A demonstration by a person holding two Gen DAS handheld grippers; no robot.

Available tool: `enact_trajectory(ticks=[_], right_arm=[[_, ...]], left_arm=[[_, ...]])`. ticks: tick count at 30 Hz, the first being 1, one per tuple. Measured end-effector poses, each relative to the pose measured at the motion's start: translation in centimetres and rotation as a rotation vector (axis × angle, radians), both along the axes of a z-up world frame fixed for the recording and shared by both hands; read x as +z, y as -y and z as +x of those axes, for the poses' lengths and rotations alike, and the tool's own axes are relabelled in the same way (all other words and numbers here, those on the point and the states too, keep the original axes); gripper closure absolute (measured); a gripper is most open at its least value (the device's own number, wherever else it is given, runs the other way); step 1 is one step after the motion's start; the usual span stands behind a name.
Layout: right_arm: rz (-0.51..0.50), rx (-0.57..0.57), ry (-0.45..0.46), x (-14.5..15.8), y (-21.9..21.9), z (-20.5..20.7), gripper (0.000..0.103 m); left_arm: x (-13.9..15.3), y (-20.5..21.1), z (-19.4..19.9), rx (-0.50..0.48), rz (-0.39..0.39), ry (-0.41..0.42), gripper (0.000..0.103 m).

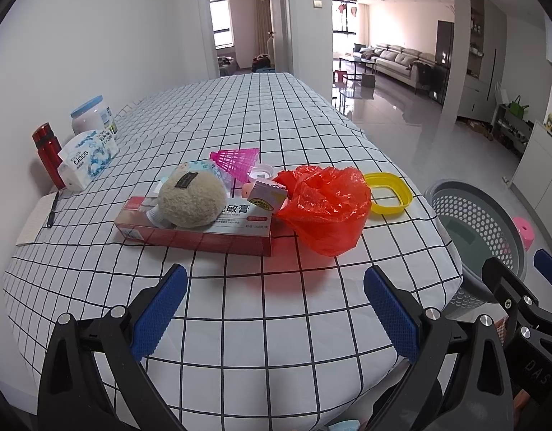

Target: Collect trash

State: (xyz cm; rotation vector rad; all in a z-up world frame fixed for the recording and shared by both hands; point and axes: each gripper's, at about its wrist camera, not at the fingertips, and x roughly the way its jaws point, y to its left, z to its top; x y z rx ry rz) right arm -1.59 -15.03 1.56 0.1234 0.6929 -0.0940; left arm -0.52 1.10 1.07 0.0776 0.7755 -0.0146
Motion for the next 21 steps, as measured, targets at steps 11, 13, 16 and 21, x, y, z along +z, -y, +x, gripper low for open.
enact_trajectory(ticks=[11, 13, 16, 21], right_arm=[[0.006, -0.004, 0.002, -0.15, 0.19, 0.0, 0.008], [0.005, -0.004, 0.002, -0.17, 0.18, 0.01, 0.008], [0.006, -0.004, 0.002, -0.21, 0.2, -0.01, 0.008], [0.008, -0.003, -0.001, -0.28, 0.23, 0.0, 0.008]], left_arm=[[0.0, 0.0, -0.04, -0.001, 0.005, -0.003, 0.006], [-0.01, -0.02, -0.02, -0.001, 0.004, -0.004, 0.006], [-0.02, 0.0, -0.03, 0.0, 0.004, -0.004, 0.006], [-0.3, 0.07, 0.02, 0.002, 0.005, -0.006, 0.006]])
